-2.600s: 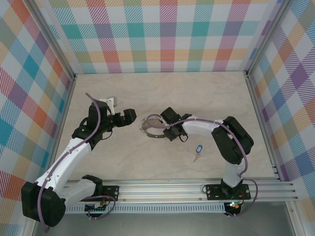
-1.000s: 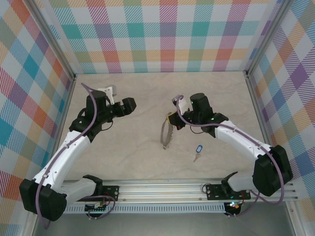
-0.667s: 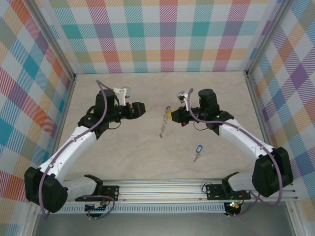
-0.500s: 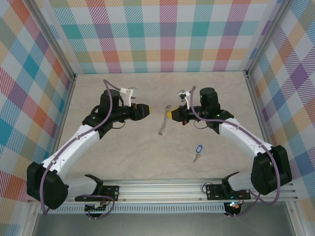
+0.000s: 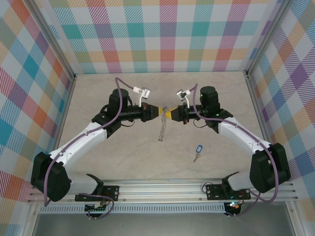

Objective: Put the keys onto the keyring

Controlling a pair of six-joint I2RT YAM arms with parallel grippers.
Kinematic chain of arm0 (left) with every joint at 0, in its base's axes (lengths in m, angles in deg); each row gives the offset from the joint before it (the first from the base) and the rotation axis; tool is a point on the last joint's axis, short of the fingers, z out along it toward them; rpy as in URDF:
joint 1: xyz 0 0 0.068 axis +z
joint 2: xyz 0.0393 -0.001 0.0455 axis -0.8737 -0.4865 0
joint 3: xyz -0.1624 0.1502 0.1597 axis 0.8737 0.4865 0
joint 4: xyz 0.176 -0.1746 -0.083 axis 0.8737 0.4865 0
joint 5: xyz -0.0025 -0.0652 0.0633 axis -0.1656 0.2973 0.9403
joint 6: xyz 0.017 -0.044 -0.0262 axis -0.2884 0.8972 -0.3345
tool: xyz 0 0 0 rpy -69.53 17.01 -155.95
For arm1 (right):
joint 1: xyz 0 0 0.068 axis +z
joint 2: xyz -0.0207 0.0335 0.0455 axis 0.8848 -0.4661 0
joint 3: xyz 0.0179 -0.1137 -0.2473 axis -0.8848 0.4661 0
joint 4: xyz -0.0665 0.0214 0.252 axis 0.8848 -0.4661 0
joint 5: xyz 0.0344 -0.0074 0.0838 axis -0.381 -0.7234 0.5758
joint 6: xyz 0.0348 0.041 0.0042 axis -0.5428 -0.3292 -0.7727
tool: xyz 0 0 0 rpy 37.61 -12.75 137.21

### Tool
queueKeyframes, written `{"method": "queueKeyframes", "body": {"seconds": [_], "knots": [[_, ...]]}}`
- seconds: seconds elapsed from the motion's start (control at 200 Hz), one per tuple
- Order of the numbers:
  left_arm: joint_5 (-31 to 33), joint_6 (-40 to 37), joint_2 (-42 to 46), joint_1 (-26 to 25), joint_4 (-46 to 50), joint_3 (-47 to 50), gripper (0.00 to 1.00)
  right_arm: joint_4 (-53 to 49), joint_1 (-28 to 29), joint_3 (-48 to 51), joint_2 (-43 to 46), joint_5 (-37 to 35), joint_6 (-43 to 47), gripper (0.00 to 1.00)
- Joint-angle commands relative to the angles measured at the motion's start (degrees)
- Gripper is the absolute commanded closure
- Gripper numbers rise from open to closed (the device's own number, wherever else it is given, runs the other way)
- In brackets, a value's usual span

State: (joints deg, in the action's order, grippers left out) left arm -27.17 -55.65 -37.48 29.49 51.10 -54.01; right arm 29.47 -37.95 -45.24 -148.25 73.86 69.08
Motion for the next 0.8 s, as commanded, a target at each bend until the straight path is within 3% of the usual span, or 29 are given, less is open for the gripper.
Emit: {"method": "queueKeyframes", "body": {"seconds": [0.0,0.795], "knots": [[-1.94,0.08,0.51,-1.02,-4.41,-0.70,0.74,4.06,-0.71,0.36,0.16,2.55,-1.01,1.00],[-2.63,0.38,-1.79,-2.43,-6.72,-0.70,0.75,8.95,-1.26,0.97,0.63,3.97,-5.41,1.00]]}}
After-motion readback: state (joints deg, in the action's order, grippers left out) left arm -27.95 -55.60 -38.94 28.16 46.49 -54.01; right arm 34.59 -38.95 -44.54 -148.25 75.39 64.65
